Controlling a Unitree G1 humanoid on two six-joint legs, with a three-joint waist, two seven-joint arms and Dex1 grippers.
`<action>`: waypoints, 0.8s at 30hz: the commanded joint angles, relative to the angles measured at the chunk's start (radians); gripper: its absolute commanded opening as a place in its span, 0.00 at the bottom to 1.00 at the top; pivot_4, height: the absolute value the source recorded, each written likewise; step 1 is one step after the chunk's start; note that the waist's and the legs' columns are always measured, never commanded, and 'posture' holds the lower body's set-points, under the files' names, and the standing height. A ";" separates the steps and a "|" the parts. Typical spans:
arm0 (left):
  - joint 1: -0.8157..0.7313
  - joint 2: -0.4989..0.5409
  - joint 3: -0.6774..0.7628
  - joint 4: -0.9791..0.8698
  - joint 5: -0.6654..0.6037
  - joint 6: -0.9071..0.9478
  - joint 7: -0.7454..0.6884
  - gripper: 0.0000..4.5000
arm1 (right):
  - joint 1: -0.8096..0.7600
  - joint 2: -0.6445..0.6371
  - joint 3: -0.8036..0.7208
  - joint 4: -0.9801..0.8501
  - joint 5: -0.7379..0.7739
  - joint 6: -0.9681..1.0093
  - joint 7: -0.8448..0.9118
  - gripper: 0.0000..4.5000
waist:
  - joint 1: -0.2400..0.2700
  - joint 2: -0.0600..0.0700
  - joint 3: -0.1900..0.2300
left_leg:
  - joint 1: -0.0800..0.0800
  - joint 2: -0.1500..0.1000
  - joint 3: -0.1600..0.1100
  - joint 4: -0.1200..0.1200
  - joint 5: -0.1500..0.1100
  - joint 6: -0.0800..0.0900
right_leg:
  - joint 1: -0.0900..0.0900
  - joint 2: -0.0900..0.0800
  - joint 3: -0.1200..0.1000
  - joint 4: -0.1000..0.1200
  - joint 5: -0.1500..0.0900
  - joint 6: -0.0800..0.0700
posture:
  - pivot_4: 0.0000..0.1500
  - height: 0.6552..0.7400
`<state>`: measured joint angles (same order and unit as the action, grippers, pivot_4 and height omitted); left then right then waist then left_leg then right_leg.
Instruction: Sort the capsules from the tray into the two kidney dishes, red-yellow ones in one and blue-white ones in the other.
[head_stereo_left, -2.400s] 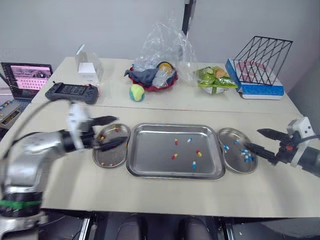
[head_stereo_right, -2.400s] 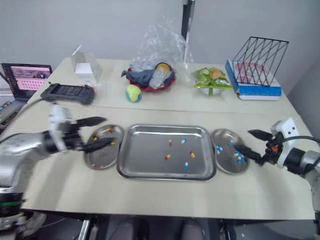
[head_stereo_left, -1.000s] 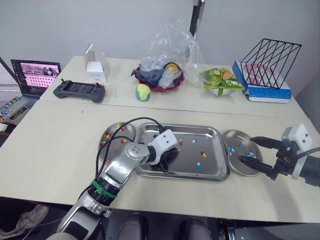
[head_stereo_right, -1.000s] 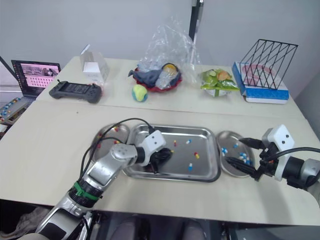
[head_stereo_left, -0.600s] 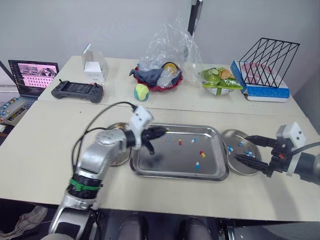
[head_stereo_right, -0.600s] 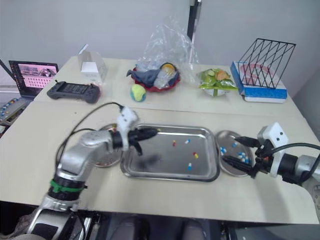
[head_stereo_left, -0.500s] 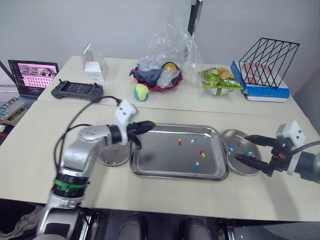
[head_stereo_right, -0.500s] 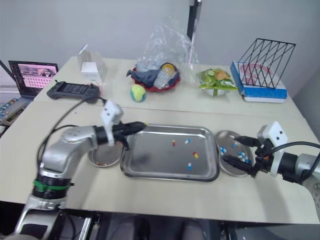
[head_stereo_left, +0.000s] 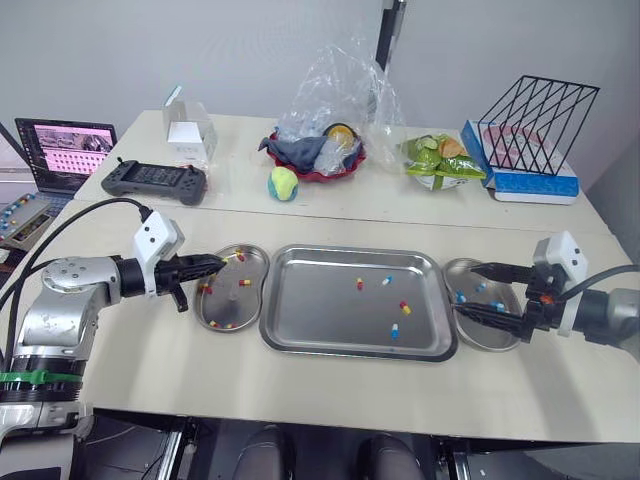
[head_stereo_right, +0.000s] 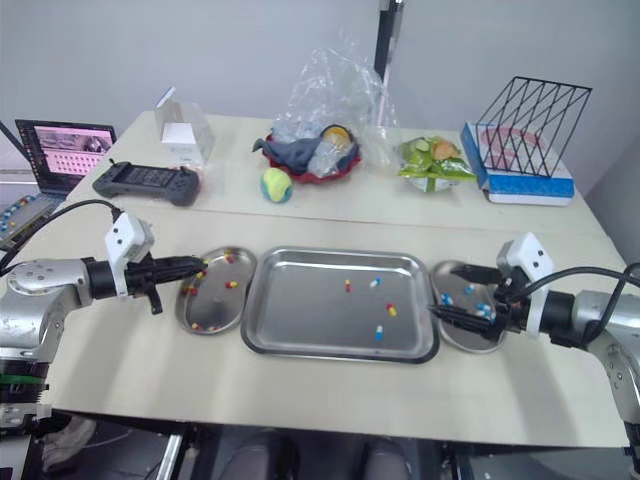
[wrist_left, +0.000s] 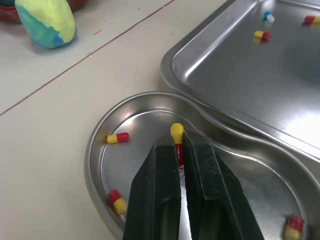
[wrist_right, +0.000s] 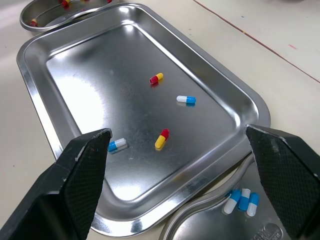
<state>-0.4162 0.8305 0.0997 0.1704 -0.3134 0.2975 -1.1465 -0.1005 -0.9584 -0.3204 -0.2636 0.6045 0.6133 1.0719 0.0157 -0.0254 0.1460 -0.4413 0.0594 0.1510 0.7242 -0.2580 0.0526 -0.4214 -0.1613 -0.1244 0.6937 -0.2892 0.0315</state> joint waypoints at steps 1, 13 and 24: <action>-0.006 0.011 -0.012 -0.008 0.017 -0.036 -0.010 0.01 | -0.013 -0.022 -0.013 -0.003 -0.003 -0.014 0.011 1.00 | -0.001 0.000 0.000 | 0.000 0.000 0.000 0.000 0.000 0.000 | 0.000 0.000 0.000 0.000 0.000 0.000 | 1.00 0.39; -0.023 0.038 0.013 0.008 -0.036 0.035 -0.058 0.61 | -0.020 -0.018 -0.022 0.001 0.003 -0.003 0.007 1.00 | -0.003 0.000 0.000 | 0.000 0.000 0.000 0.000 0.000 0.000 | 0.000 0.000 0.000 0.000 0.000 0.000 | 1.00 0.39; 0.143 0.043 0.248 0.007 -0.136 0.041 -0.011 0.99 | -0.039 0.008 -0.124 0.221 -0.033 -0.106 -0.037 1.00 | -0.009 0.000 0.000 | 0.000 0.001 0.000 0.000 0.000 0.000 | 0.000 0.000 0.000 0.000 0.000 0.000 | 1.00 0.39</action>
<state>-0.2880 0.8674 0.2863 0.1901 -0.4199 0.3483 -1.1670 -0.1329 -0.9468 -0.3999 -0.0680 0.5867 0.5466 1.0392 0.0070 -0.0253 0.1460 -0.4411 0.0601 0.1511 0.7239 -0.2578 0.0522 -0.4219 -0.1612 -0.1241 0.6943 -0.2892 0.0315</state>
